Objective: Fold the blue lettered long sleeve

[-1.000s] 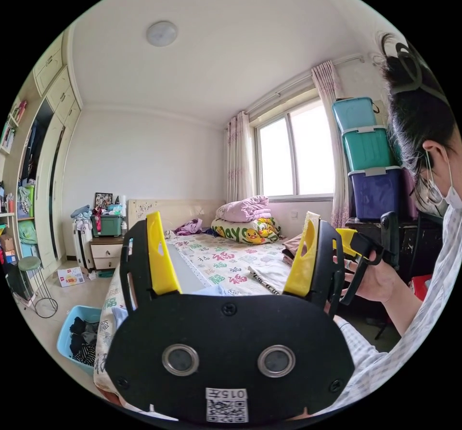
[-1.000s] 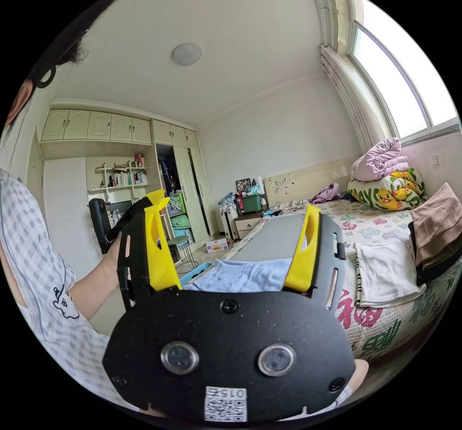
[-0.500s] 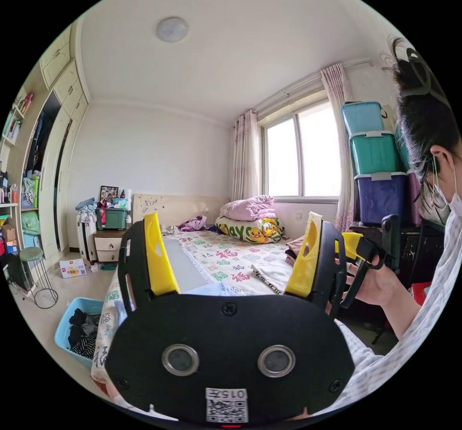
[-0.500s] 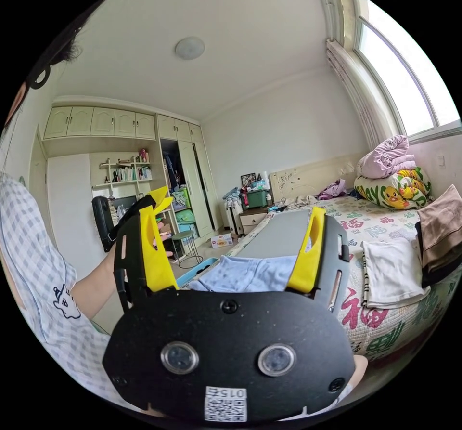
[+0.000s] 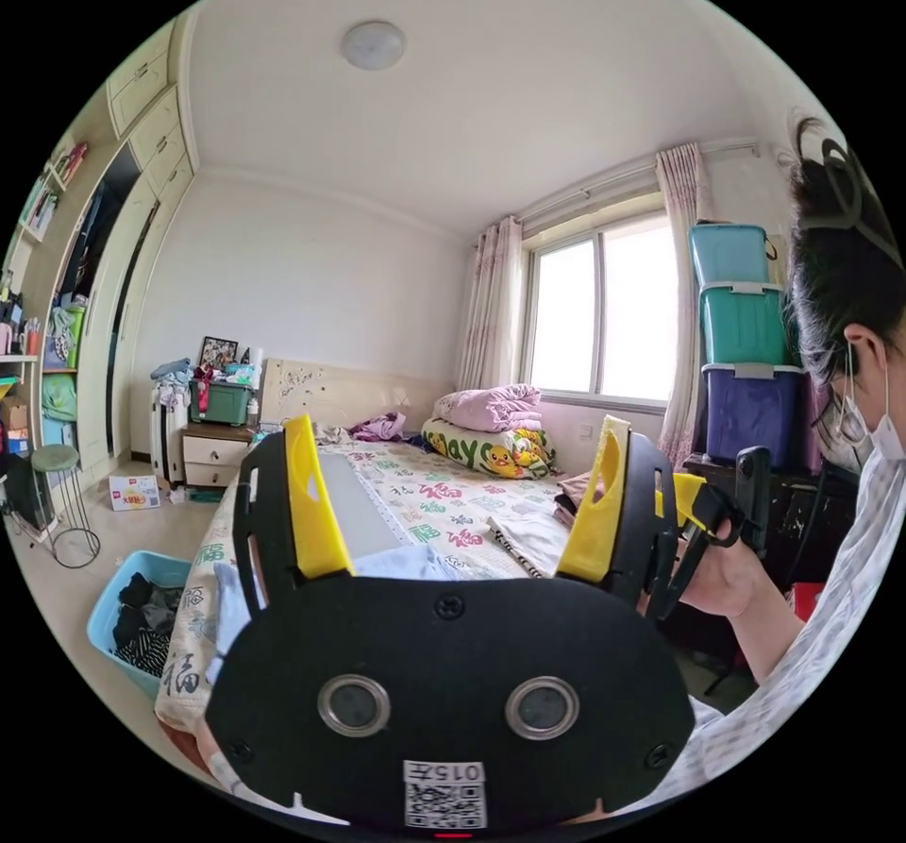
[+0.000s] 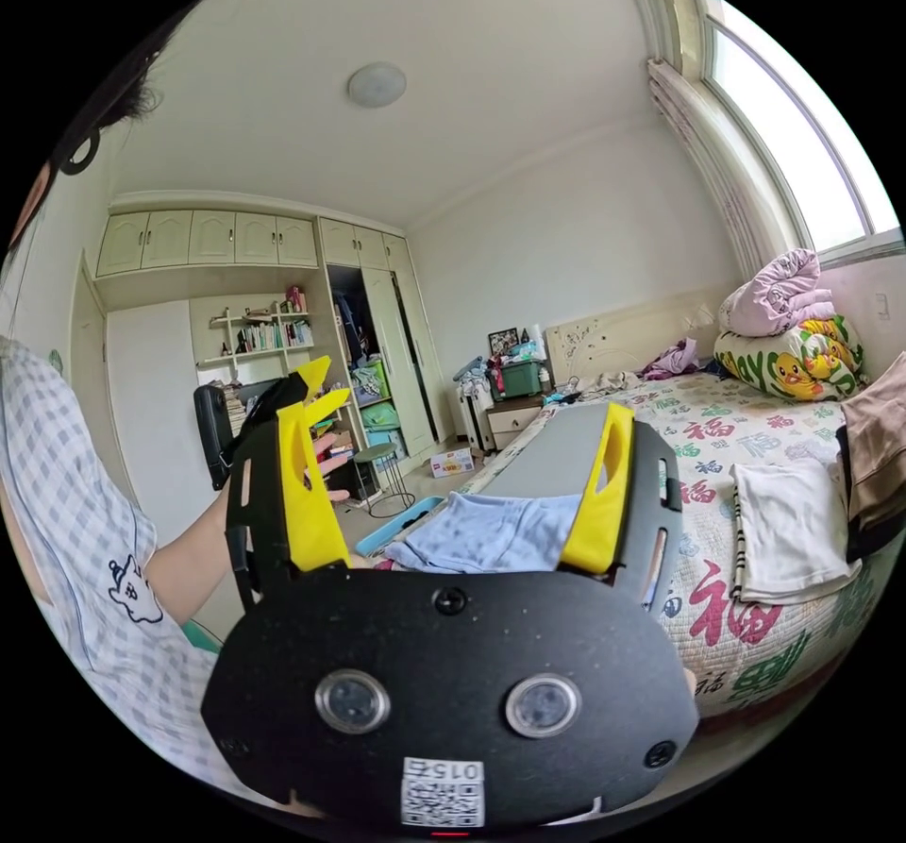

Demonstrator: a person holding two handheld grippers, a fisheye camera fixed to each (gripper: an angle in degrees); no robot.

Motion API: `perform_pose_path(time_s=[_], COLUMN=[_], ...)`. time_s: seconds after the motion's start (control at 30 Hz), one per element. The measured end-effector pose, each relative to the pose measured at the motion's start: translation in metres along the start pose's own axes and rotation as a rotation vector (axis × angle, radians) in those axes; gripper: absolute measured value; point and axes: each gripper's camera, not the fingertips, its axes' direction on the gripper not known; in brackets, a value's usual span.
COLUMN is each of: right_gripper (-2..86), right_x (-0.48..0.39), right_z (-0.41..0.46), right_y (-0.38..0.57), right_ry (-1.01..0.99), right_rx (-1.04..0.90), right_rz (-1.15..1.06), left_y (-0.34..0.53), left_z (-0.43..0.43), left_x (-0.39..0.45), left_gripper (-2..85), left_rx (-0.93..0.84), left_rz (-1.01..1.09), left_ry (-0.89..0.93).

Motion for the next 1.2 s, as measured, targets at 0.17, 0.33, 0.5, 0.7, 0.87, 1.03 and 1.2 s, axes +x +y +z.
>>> perform_pose_path(time_s=[0.17,0.33,0.5,0.7,0.87,1.03,1.2], right_gripper=[38.6,38.3,36.8,28.5,7.5,0.8,5.2], right_x=[0.005,0.005,0.001,0.008,0.027,0.035,0.037], right_z=[0.002,0.015,0.042,0.094,0.152,0.251,0.377], right_y=[0.005,0.004,0.008,0.004,-0.003,0.002,0.026], right_ry=[-0.02,-0.045,-0.022,0.005,-0.083,-0.024,-0.027], right_rx=[0.038,0.09,0.076,-0.077,-0.258,-0.478,-0.642], right_rz=[0.031,0.062,0.085,0.096,0.139,0.142,0.08], left_y=[-0.003,-0.011,-0.022,-0.018,0.0,0.032,0.088], left_z=[0.002,0.006,0.02,0.055,0.094,0.123,0.149], left_x=[0.005,0.007,-0.009,-0.045,-0.094,-0.149,-0.232], left_gripper=[36.0,31.8,27.0,22.2,15.3,12.0,12.3], left_rx=[0.018,-0.028,-0.096,-0.159,-0.279,-0.437,-0.637], left_rz=[0.019,0.062,0.034,0.017,-0.047,-0.026,-0.196], left_ry=[-0.015,-0.039,-0.016,-0.046,-0.075,-0.197,-0.196])
